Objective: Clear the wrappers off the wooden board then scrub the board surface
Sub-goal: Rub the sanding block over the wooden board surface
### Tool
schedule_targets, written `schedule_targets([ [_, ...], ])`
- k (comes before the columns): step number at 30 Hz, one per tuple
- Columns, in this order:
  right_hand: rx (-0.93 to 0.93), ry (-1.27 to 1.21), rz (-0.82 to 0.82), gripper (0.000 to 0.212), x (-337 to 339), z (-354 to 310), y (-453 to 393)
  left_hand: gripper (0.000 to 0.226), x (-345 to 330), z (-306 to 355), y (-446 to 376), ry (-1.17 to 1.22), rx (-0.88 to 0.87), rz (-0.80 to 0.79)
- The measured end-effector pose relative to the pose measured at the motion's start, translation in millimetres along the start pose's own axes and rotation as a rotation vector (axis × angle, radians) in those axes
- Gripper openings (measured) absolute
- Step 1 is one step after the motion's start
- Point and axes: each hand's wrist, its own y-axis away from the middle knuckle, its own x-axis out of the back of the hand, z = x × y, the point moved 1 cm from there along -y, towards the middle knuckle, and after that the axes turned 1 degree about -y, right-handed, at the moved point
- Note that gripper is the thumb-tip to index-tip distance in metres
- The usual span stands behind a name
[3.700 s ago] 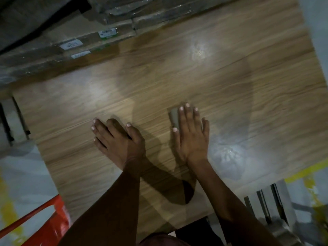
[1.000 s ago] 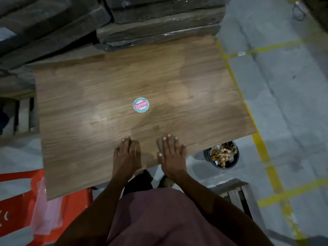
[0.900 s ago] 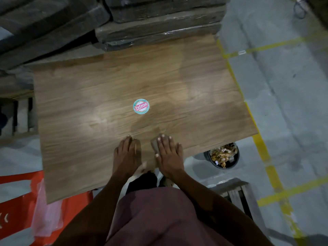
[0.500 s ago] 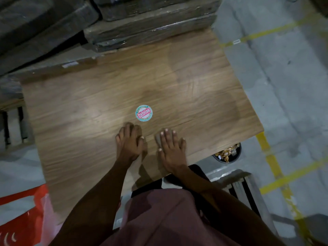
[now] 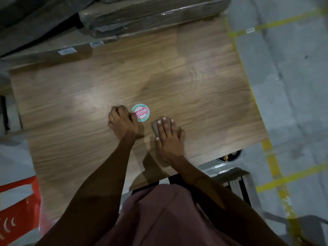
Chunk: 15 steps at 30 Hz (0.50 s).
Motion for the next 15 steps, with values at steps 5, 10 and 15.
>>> schedule_targets([
  [5, -0.168, 0.009, 0.103, 0.068, 16.9, 27.9, -35.4, 0.051, -5.9, 12.9, -9.6, -0.042, 0.082, 0.040],
  [10, -0.148, -0.020, 0.065, 0.069, 19.8, 19.6, -55.8, 0.060, -20.0, 22.2, -23.1, -0.092, 0.238, -0.010],
  [15, 0.175, 0.065, 0.003, 0.068, 20.3, 9.8, -70.5, 0.063, -24.0, 23.2, -24.8, -0.128, 0.262, -0.010],
])
